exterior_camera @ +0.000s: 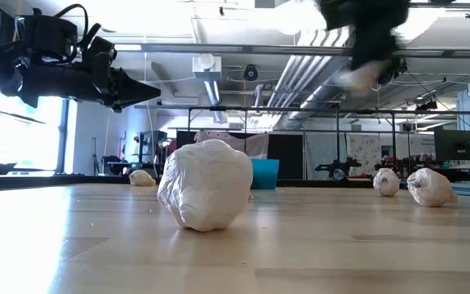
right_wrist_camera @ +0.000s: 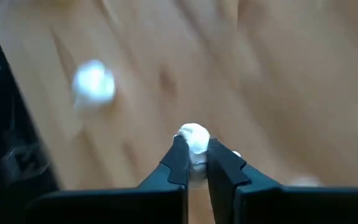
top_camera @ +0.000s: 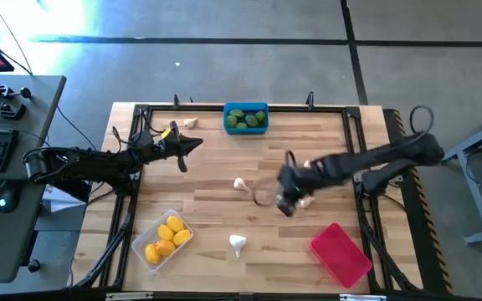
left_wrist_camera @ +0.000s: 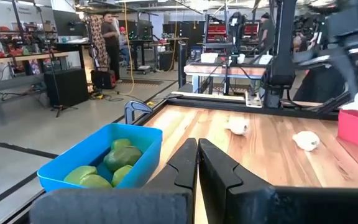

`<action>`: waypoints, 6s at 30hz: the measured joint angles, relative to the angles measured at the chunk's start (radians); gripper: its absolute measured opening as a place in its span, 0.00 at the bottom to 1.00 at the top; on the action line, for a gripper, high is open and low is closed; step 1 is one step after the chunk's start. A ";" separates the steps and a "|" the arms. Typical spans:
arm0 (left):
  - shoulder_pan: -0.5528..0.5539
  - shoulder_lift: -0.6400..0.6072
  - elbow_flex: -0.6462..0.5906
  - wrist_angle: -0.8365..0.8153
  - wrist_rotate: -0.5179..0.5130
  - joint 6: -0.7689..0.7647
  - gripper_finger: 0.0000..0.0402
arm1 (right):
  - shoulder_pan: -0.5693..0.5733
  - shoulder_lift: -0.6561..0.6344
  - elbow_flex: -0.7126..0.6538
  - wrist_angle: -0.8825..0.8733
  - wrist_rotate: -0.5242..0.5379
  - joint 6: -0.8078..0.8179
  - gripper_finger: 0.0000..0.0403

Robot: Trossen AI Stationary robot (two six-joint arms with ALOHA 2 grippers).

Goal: Sort produce into baskets
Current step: Put the garlic into the red bin

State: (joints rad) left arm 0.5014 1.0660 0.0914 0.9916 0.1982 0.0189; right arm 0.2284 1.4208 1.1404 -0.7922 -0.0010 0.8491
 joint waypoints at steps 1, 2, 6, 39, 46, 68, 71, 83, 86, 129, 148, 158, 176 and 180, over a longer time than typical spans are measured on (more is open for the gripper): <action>0.000 0.000 0.000 0.000 0.000 0.001 0.00 | 0.044 -0.015 0.000 -0.049 0.000 0.091 0.04; 0.000 0.000 0.000 0.000 0.000 0.001 0.00 | 0.087 -0.024 0.000 -0.089 0.000 0.181 0.04; 0.000 0.000 0.000 0.000 0.000 0.004 0.00 | 0.237 -0.035 -0.001 -0.208 -0.022 0.492 0.04; 0.000 0.000 0.000 0.000 0.001 -0.008 0.00 | 0.409 -0.033 -0.332 -0.082 -0.354 0.833 0.18; 0.000 0.000 0.000 0.000 0.001 -0.008 0.00 | 0.409 -0.033 -0.332 -0.104 -0.354 0.825 0.36; 0.000 0.000 0.001 0.000 0.000 -0.007 0.00 | 0.388 -0.034 -0.130 -0.309 -0.322 0.679 0.20; 0.000 0.000 0.001 0.000 0.000 -0.007 0.00 | 0.372 -0.034 -0.104 -0.329 -0.290 0.634 0.10; 0.000 0.000 0.001 -0.001 0.000 -0.007 0.00 | 0.260 -0.069 -0.058 -0.370 -0.097 0.453 0.02; 0.000 0.000 0.001 -0.005 0.000 -0.007 0.00 | 0.211 -0.069 -0.084 -0.379 -0.077 0.421 0.03; 0.001 0.000 0.001 -0.057 -0.055 0.001 0.00 | 0.007 0.247 -0.167 -0.101 -0.065 -0.631 0.29; 0.001 0.000 0.001 -0.060 -0.055 0.013 0.00 | 0.299 -0.087 -0.059 -0.307 -0.238 0.489 0.28; 0.002 0.000 0.001 -0.061 -0.055 0.029 0.00 | 0.444 -0.077 -0.216 -0.088 -0.190 0.678 0.28; 0.002 0.000 0.001 -0.066 -0.055 0.030 0.00 | 0.455 -0.077 -0.418 0.182 -0.270 0.777 0.28; 0.002 0.000 0.001 -0.068 -0.055 0.029 0.00 | 0.455 -0.077 -0.429 0.183 -0.271 0.793 0.29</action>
State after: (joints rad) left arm 0.5034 1.0664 0.0921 0.9234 0.1432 0.0479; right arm 0.6838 1.3437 0.7116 -0.6095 -0.2719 1.6421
